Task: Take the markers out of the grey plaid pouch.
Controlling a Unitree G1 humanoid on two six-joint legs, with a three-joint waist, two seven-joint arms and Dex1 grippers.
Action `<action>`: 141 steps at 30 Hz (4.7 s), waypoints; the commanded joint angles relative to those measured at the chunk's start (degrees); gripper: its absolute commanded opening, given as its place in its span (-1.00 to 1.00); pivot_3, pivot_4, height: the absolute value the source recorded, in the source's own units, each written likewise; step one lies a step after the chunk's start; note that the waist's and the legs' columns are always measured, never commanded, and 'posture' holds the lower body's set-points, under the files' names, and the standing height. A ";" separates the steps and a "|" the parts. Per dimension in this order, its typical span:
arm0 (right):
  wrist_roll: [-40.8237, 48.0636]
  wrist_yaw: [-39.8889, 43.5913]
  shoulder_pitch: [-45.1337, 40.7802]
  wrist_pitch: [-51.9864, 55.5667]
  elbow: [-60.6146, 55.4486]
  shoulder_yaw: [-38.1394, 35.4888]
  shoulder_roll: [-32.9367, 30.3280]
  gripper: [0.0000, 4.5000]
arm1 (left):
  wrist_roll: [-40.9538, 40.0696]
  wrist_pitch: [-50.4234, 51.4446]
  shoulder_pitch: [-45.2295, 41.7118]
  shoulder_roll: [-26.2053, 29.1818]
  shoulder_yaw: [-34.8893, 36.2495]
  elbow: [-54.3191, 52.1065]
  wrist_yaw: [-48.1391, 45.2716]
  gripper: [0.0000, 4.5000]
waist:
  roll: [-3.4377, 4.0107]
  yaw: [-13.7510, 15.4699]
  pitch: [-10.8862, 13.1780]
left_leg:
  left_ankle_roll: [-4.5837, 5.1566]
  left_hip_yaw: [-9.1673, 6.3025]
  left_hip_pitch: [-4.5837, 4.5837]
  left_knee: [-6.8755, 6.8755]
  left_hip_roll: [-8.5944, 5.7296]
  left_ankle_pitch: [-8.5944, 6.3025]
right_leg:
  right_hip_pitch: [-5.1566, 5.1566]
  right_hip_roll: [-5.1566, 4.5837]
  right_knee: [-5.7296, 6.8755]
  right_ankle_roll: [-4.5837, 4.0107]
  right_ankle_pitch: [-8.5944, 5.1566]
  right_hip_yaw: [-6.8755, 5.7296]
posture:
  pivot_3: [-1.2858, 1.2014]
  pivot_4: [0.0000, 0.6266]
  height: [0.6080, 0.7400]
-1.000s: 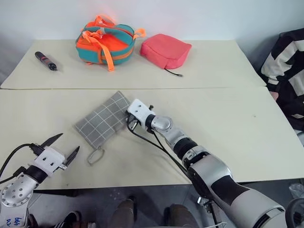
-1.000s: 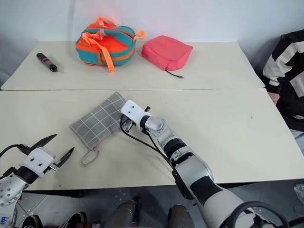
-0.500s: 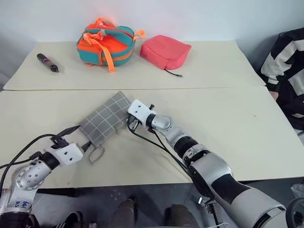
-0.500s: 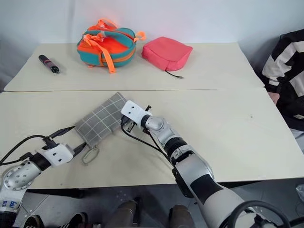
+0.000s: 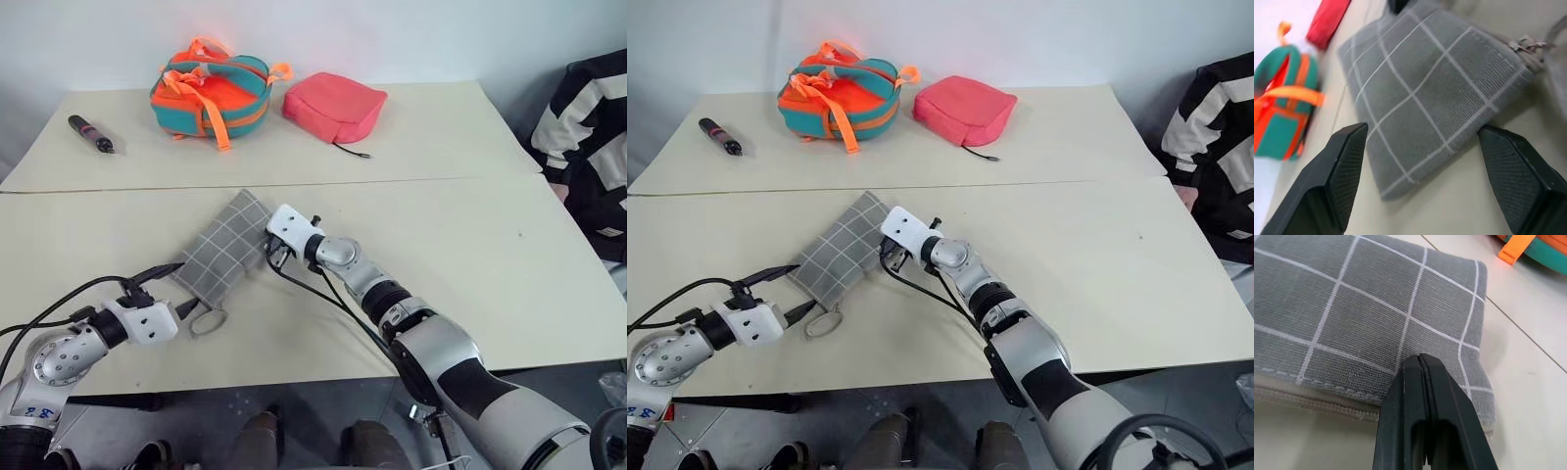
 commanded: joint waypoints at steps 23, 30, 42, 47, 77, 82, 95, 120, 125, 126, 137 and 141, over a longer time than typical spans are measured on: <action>0.27 1.69 -0.23 -0.83 -0.84 -0.51 0.68 -0.99 | 14.06 0.91 -1.69 2.13 -6.71 4.14 4.70 0.69 | 0.34 -0.51 -0.05 | 0.15 0.16 0.29 0.02 0.01 -0.31 | -0.05 -0.48 0.00 0.01 0.01 -0.16 | 0.03 -0.52 1.00; 0.44 2.06 -0.04 -0.99 -1.23 -0.64 0.41 -0.99 | 12.69 5.71 -3.59 -1.29 -8.85 2.09 4.97 0.69 | 0.48 0.45 -0.12 | 0.15 0.15 0.49 0.04 -0.02 -0.31 | 0.03 -0.52 0.11 0.00 0.02 -0.17 | 0.03 -0.52 1.00; 0.56 2.18 -0.06 -1.04 -1.21 -0.87 0.10 -1.00 | 9.49 9.02 -2.55 -3.30 -10.41 0.26 3.56 -0.71 | 0.66 0.23 -0.20 | 0.15 0.19 0.51 0.03 -0.03 -0.29 | 0.02 -0.51 0.14 0.01 0.02 -0.13 | 0.03 -0.52 1.00; 0.73 3.13 0.23 -1.89 -1.98 -0.80 0.02 -1.00 | 7.78 10.37 -2.02 -3.87 -9.74 -0.79 3.06 -0.98 | 0.92 0.19 -0.36 | 0.18 0.21 0.53 0.02 -0.02 -0.29 | 0.03 -0.51 0.11 0.01 0.02 -0.12 | 0.03 -0.52 1.00; 35.03 18.71 30.30 68.75 -71.05 0.03 -4.83 0.42 | 9.84 20.52 -3.38 -8.79 -10.11 -20.00 2.24 -1.00 | 0.54 0.37 -0.51 | -0.08 0.40 -0.05 0.08 0.06 -0.40 | 0.04 -0.40 -0.56 0.20 0.16 -0.10 | 0.03 -0.52 1.00; 34.74 19.56 30.05 67.10 -68.84 1.83 -5.61 0.42 | 9.26 21.30 -3.29 -9.45 -9.73 -21.25 2.46 -1.00 | 0.38 0.42 -0.50 | -0.05 0.40 -0.05 0.08 0.05 -0.47 | 0.00 -0.42 -0.63 0.21 0.17 -0.12 | 0.03 -0.52 1.00; 34.32 22.40 28.67 62.50 -66.36 3.24 -10.06 -0.99 | 3.03 21.06 -0.16 -9.13 -7.20 -23.42 0.04 -1.00 | 0.21 0.33 -0.42 | -0.04 0.52 -0.07 0.08 0.16 -0.49 | 0.00 -0.40 -0.64 0.21 0.17 -0.08 | 0.03 -0.52 1.00; 22.64 31.11 10.44 31.99 -28.73 -4.32 -27.46 -0.99 | -23.86 16.04 12.63 -4.47 6.32 -24.16 -14.17 -1.00 | -0.11 0.10 -0.19 | 0.42 1.27 -0.06 0.33 0.62 -0.74 | 0.06 -0.30 -1.17 0.16 0.34 -0.12 | 0.03 -0.52 1.00; 25.06 39.48 12.56 33.99 -35.33 -3.84 -28.73 -0.90 | -26.00 19.90 11.46 -5.96 4.89 -25.92 -14.42 -1.00 | -0.10 0.19 -0.18 | 0.48 1.45 -0.07 0.64 0.82 -1.00 | 0.08 -0.21 -1.16 0.14 0.40 -0.09 | 0.03 -0.52 1.00; 25.79 40.67 13.06 34.69 -37.05 -4.19 -29.02 -0.79 | -26.06 20.38 11.32 -6.36 4.51 -26.19 -14.49 -1.00 | -0.06 0.21 -0.16 | 0.49 1.46 -0.07 0.73 0.85 -1.05 | 0.09 -0.20 -1.15 0.14 0.40 -0.07 | 0.03 -0.52 1.00; 28.68 40.22 7.86 31.97 -44.27 -12.00 -32.80 -0.24 | -35.82 33.01 7.99 -10.07 4.38 -31.24 -15.49 -1.00 | 0.28 0.09 0.08 | 0.57 1.61 -0.16 1.13 0.98 -1.33 | 0.18 -0.12 -1.40 0.19 0.63 0.00 | 0.03 -0.52 1.00; 33.97 43.10 7.93 37.87 -53.93 -11.63 -30.81 -0.24 | -39.70 37.77 5.68 -10.93 4.92 -33.39 -14.93 -1.00 | 0.17 0.28 0.01 | 0.43 1.63 -0.12 1.14 1.28 -1.42 | 0.23 0.20 -1.52 0.12 0.69 0.01 | 0.03 -0.52 1.00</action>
